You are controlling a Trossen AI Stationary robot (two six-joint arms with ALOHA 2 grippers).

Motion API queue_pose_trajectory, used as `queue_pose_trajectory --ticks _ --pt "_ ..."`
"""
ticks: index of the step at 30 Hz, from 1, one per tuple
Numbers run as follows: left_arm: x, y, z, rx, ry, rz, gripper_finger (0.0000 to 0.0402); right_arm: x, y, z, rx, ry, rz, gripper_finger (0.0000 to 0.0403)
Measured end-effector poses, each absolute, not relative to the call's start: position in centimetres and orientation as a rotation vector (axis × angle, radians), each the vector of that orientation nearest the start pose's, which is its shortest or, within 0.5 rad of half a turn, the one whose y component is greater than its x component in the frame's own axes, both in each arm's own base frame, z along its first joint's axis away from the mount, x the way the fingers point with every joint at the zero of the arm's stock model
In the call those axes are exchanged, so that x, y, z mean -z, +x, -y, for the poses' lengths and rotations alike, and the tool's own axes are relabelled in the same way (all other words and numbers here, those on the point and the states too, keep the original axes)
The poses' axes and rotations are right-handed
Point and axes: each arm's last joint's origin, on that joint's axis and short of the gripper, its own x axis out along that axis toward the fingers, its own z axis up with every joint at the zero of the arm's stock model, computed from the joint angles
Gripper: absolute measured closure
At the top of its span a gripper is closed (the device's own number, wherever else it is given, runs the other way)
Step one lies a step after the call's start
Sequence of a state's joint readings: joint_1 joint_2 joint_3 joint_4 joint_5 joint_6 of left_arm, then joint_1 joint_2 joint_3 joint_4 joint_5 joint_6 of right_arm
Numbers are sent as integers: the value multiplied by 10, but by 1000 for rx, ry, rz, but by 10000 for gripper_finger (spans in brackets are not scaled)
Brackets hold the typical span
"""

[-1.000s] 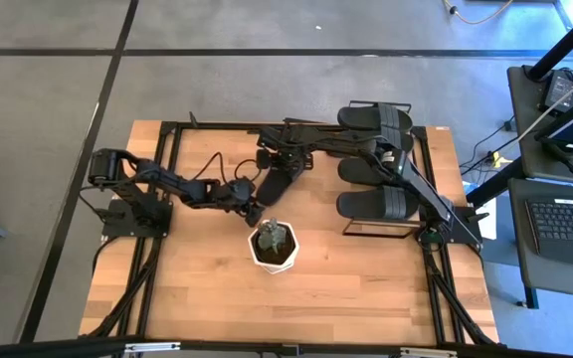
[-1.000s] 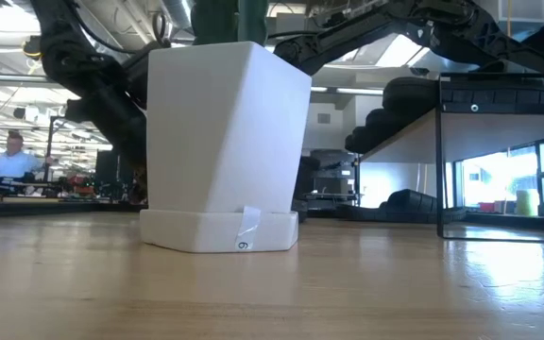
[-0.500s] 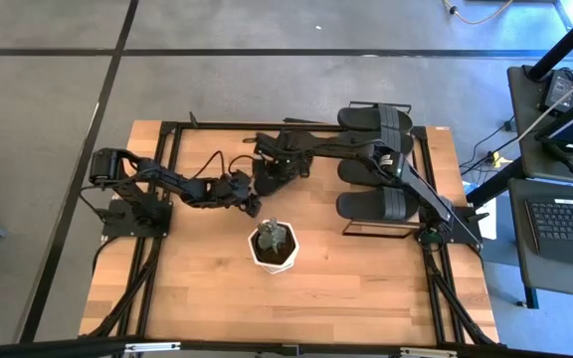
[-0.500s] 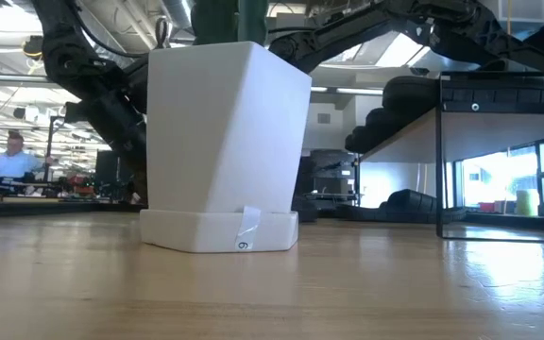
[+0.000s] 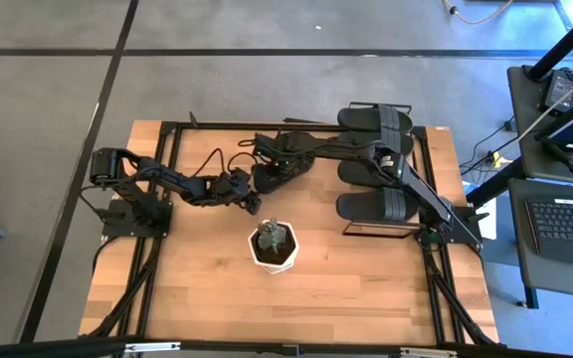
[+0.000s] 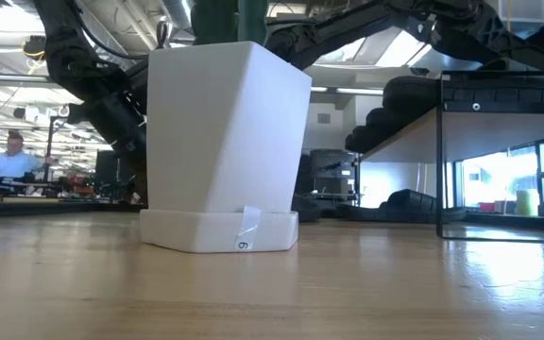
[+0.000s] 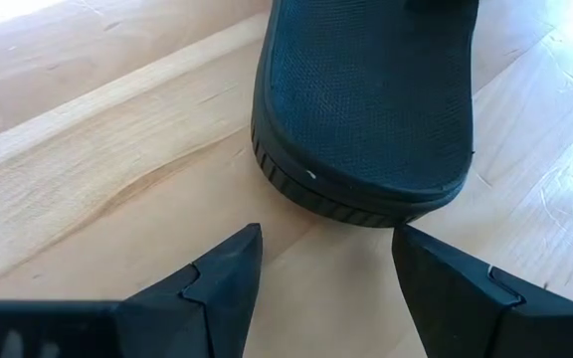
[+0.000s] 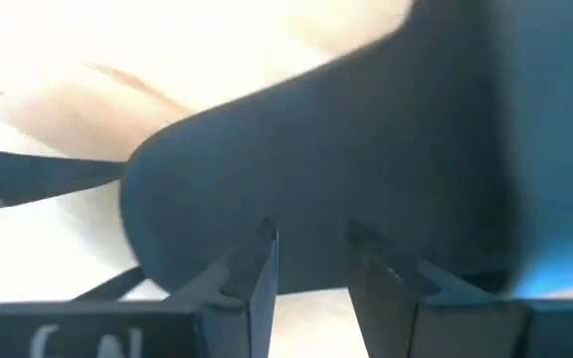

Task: Pick and place slides into the shelf
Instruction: Put the black slide under the shelf

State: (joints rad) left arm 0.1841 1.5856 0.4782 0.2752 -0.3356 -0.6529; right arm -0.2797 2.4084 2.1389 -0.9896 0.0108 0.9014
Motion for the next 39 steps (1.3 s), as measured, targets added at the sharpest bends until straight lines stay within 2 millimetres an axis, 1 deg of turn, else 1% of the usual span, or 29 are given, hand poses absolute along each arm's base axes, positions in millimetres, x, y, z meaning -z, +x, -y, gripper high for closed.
queue_pose_trajectory --ticks 4,6,8,9,11,13,16,20,24,27,30,39 --pt "-105 245 -55 -737 -539 -647 184 -205 474 151 866 785 -1041 288" --pt "-105 245 -55 -737 -540 -646 184 -222 471 158 877 664 -1042 288" --pt "-105 245 -55 -735 -542 -646 184 -240 471 164 851 523 -1016 288" --pt "-105 245 -55 -732 -544 -647 184 -246 471 167 831 444 -1006 288" --pt "-105 245 -56 -727 -550 -647 184 -255 469 173 779 350 -987 288" --pt "-106 246 -56 -715 -570 -646 184 -258 466 179 766 349 -991 288" --pt "-106 246 -57 -711 -606 -636 184 -256 458 195 787 380 -1013 288" --pt "-106 247 -57 -696 -623 -636 184 -251 454 212 822 405 -980 288" --pt "-106 247 -57 -690 -633 -635 184 -238 447 224 865 475 -991 288" --pt "-106 247 -57 -688 -635 -635 184 -224 443 227 866 508 -1030 288" --pt "-106 247 -58 -689 -641 -635 184 -209 445 224 853 512 -1039 288" --pt "-107 247 -60 -686 -651 -624 184 -177 445 225 856 508 -1031 288"
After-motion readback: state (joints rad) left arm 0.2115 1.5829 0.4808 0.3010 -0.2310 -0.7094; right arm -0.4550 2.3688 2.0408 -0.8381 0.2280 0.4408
